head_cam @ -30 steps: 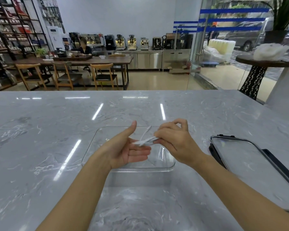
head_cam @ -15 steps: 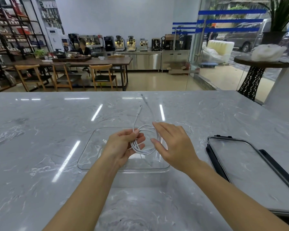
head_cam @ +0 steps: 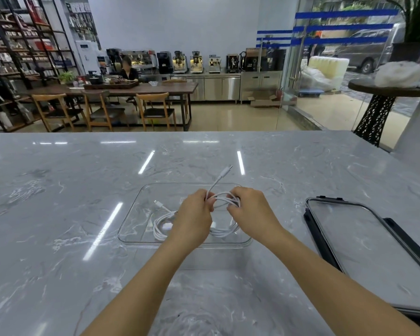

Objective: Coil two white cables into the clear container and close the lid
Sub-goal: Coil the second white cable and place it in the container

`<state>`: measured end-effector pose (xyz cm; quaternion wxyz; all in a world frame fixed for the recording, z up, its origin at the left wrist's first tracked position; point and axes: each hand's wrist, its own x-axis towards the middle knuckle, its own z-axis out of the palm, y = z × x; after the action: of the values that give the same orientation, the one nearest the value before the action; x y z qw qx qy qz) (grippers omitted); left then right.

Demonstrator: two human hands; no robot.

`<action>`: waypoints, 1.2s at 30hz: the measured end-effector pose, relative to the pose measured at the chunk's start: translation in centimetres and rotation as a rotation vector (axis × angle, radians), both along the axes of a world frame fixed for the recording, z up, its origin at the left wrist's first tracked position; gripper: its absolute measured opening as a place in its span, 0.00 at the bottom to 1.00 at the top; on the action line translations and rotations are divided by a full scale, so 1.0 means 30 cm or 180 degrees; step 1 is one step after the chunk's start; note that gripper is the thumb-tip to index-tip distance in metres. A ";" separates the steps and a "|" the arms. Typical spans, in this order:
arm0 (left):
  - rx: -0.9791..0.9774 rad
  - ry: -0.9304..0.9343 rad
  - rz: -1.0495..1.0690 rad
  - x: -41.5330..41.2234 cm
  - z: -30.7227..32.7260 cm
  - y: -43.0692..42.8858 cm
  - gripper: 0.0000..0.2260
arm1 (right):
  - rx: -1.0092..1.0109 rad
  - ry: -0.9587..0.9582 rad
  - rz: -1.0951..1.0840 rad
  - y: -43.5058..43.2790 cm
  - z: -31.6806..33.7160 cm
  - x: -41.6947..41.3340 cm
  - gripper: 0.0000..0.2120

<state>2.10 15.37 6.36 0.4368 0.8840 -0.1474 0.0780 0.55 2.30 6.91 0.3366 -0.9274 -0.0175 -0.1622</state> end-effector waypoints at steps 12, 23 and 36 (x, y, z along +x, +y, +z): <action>-0.0354 0.0779 -0.0283 -0.004 0.011 0.017 0.07 | -0.0748 -0.0986 0.0682 -0.035 -0.005 -0.017 0.19; -0.1310 0.1641 -0.0433 0.015 0.047 0.024 0.10 | -0.1131 -0.1798 0.0820 -0.045 -0.022 -0.024 0.03; -0.1552 0.1405 -0.0309 0.028 0.068 0.006 0.08 | 0.1898 -0.0692 0.0178 -0.009 -0.046 -0.026 0.05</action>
<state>2.93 15.56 8.40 0.6601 0.7409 -0.0682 -0.1033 -0.24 2.02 5.52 0.5940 -0.7643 -0.0307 -0.2490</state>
